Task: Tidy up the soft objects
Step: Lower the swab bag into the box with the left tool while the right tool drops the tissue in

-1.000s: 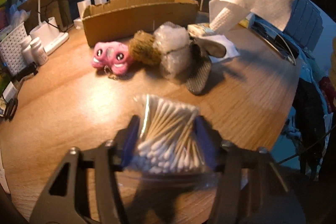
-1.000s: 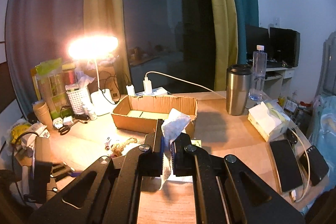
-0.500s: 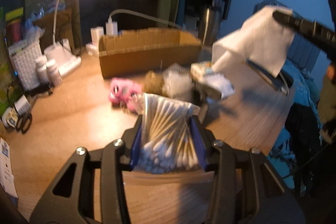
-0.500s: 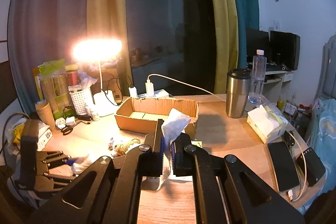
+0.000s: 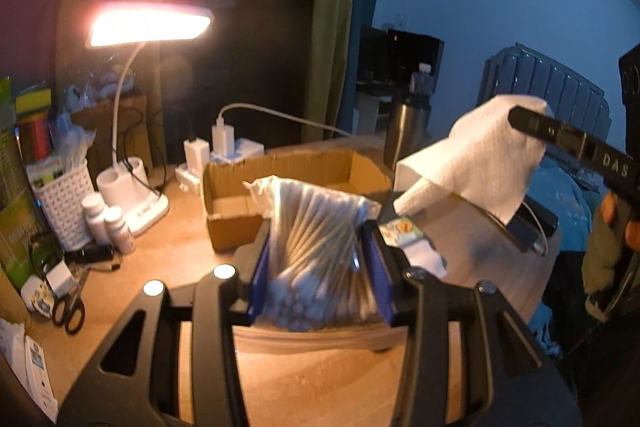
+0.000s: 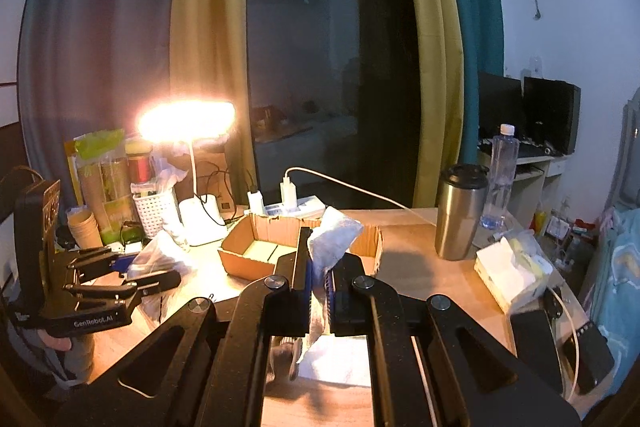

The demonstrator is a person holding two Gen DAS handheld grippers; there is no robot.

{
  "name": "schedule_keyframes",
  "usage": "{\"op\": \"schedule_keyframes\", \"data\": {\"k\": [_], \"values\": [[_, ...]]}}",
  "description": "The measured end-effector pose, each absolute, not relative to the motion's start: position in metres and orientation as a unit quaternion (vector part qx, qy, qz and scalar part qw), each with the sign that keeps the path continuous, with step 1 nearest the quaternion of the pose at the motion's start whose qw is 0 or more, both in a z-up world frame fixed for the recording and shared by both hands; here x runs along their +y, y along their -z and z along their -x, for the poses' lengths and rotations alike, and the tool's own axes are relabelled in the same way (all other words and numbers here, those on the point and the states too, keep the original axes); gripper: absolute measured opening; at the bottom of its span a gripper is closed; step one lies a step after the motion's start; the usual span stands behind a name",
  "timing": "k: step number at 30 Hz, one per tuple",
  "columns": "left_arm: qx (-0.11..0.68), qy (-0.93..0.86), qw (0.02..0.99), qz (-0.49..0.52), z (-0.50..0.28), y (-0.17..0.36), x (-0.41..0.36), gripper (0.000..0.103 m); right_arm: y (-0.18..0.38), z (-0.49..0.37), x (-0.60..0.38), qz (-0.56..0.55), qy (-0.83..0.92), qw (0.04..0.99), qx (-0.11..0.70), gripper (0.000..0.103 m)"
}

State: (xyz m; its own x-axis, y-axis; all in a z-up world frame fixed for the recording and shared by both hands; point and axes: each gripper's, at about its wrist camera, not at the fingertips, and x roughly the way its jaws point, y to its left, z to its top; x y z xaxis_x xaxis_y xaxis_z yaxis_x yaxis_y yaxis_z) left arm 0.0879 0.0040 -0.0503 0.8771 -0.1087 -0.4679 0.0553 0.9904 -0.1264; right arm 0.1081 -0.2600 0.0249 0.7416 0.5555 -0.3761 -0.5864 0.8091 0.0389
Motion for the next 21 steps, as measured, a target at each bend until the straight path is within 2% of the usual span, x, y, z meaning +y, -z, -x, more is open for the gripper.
{"op": "schedule_keyframes", "data": {"k": [21], "values": [[0.188,0.028,0.98,0.065,-0.165,0.019,0.011,0.044,-0.033,-0.177,-0.239,0.047,-0.339,0.922,0.183,0.006]]}}
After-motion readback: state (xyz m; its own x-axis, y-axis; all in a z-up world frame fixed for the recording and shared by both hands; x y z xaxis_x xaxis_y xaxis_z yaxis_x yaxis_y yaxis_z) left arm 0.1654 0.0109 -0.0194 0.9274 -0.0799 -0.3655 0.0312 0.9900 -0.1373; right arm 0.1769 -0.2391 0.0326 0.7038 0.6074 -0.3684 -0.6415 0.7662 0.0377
